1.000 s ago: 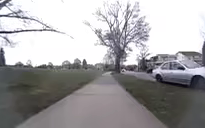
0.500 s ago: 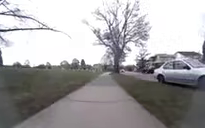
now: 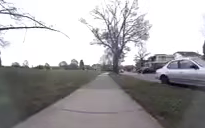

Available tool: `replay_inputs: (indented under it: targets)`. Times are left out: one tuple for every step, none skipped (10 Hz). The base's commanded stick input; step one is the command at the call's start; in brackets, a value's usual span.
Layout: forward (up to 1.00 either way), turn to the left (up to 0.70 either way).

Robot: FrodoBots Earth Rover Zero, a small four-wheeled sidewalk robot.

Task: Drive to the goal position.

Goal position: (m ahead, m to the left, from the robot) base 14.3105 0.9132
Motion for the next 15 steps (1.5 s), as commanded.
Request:
replay_inputs:
  targets:
    - [1.0,0.0]
    - [1.0,0.0]
    - [1.0,0.0]
    - [1.0,0.0]
    - [1.0,0.0]
    - [1.0,0.0]
    - [1.0,0.0]
    - [1.0,0.0]
    - [1.0,0.0]
    - [1.0,0.0]
    - [1.0,0.0]
    - [1.0,0.0]
    - [1.0,0.0]
    - [1.0,0.0]
    - [1.0,0.19]
